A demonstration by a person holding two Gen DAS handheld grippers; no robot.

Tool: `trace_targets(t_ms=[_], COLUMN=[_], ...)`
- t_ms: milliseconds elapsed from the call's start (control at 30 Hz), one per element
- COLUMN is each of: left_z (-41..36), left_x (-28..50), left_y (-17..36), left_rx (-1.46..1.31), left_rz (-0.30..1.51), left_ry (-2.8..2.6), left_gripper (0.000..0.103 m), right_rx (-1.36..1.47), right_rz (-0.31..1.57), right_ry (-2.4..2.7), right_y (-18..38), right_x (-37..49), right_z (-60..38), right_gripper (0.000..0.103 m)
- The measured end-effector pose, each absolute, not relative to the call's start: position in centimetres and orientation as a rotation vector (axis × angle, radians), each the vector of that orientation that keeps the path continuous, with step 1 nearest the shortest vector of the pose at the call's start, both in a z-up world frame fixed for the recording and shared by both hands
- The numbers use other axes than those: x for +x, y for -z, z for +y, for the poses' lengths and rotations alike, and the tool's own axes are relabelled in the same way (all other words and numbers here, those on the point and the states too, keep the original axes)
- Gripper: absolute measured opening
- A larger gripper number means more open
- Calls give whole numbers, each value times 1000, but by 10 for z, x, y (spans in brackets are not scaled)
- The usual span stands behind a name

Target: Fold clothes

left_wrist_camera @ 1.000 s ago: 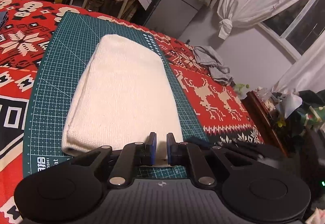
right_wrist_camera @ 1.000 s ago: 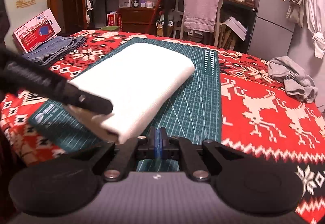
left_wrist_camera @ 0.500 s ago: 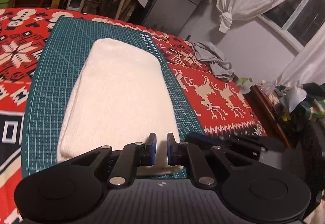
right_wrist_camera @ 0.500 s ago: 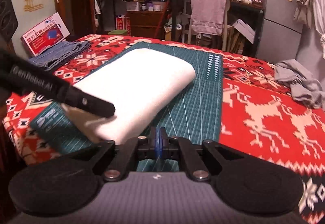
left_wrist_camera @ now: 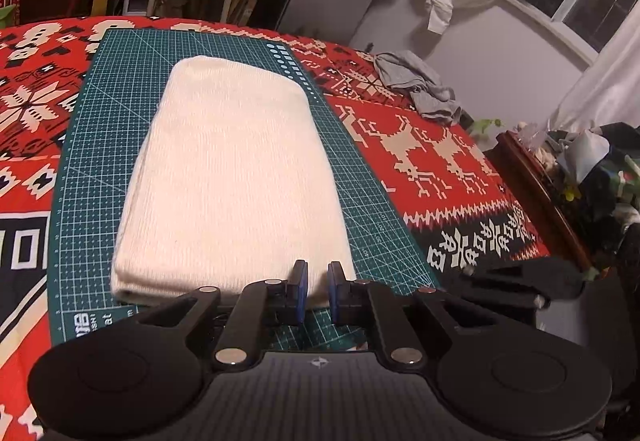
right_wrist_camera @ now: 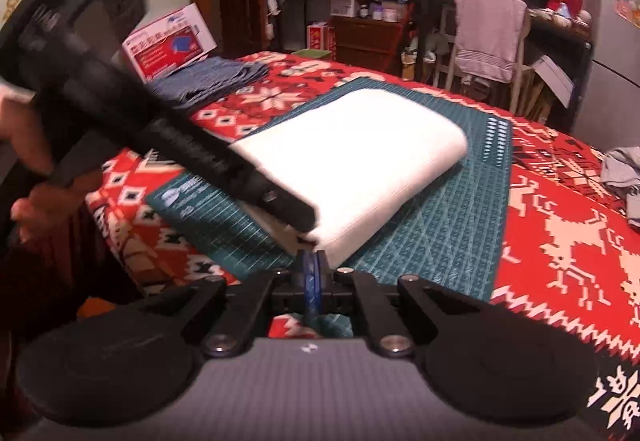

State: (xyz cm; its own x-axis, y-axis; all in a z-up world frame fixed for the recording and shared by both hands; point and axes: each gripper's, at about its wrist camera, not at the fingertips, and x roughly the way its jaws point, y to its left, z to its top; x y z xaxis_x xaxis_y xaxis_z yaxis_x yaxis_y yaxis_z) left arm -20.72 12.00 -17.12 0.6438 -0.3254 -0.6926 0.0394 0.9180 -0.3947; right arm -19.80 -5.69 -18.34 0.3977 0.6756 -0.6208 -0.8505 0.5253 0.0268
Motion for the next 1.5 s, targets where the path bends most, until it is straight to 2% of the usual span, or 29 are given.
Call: trace_targets(t_ms=[400, 700, 1000, 1367, 1500], left_z=[115, 112, 116, 123, 124], left_x=[-172, -135, -103, -97, -97], left_y=[155, 157, 156, 160, 160], left_rx=[-304, -274, -259, -282, -286], left_rz=[814, 840, 845, 854, 854], left_ry=[203, 211, 185, 204, 205], left_gripper=[10, 10, 10, 10, 10], right_rx=[-278, -326, -259, -281, -247], right_rz=[612, 636, 628, 645, 638], right_ry=[-880, -1023, -900, -1013, -954], right_y=[191, 191, 200, 203, 204], right_x=[-126, -132, -67, -79, -56], right_z=[-44, -53, -38, -48, -42], right_gripper=[3, 3, 3, 2, 3])
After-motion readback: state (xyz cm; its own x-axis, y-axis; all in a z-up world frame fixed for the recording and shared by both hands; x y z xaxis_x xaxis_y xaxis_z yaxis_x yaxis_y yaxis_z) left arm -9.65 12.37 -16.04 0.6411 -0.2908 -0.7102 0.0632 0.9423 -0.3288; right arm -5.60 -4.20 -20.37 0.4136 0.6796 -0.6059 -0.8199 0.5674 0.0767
